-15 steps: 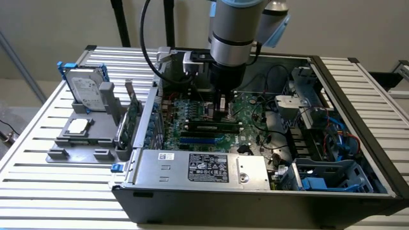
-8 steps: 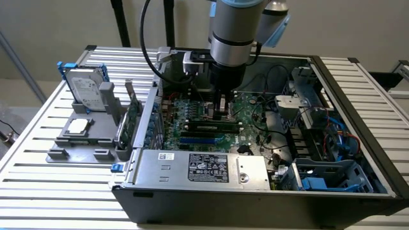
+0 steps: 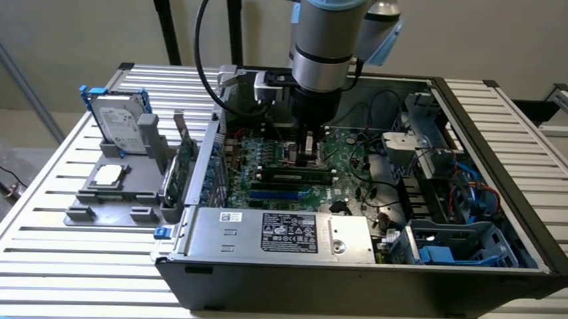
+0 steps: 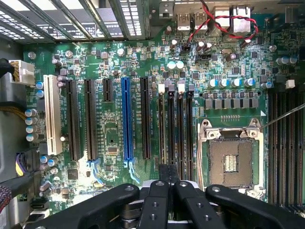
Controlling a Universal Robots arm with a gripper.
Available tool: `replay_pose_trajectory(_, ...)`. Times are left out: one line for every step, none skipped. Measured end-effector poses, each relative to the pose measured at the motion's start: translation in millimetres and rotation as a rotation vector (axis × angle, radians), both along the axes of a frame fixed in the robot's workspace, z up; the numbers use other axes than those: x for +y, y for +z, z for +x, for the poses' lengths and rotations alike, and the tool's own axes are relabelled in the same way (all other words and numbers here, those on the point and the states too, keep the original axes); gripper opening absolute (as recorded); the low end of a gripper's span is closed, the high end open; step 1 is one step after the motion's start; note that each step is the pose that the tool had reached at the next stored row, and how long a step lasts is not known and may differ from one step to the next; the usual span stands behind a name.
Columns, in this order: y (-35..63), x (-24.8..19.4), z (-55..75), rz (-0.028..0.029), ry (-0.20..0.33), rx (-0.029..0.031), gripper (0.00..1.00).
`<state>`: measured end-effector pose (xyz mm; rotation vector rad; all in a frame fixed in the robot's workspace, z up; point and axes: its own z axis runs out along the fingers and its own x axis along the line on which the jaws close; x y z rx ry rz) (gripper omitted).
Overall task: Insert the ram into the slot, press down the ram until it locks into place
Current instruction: 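Press down the ram until it locks into place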
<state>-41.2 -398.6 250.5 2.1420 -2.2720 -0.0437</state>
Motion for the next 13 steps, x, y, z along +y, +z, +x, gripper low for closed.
replay_pose_trajectory(0.0,0.0,0.0,0.0000,0.000,0.0000,0.11)
replay_pose_trajectory(0.0,0.0,0.0,0.0000,0.000,0.0000,0.11)
replay_pose_trajectory(0.0,0.0,0.0,0.0000,0.000,0.0000,0.11)
replay_pose_trajectory(0.0,0.0,0.0,-0.0001,0.000,0.0001,0.11)
replay_pose_trajectory(-0.5,0.0,-0.1,-0.0002,0.000,-0.0002,0.11)
replay_pose_trajectory(-1.7,0.1,-0.1,-0.0002,0.000,-0.0005,0.11)
replay_pose_trajectory(-3.6,0.1,-0.1,-0.0002,0.000,-0.0007,0.11)
replay_pose_trajectory(-5.4,0.2,-0.1,-0.0001,0.000,-0.0010,0.11)
replay_pose_trajectory(-7.2,0.4,-0.2,-0.0001,0.000,-0.0014,0.11)
replay_pose_trajectory(-9.0,0.6,-0.2,-0.0001,0.000,-0.0018,0.11)
replay_pose_trajectory(-10.8,0.8,-0.2,-0.0001,0.000,-0.0023,0.11)
replay_pose_trajectory(-12.7,0.9,-0.2,-0.0001,0.000,-0.0028,0.11)
replay_pose_trajectory(-14.5,1.0,-0.1,0.0000,0.000,-0.0032,0.11)
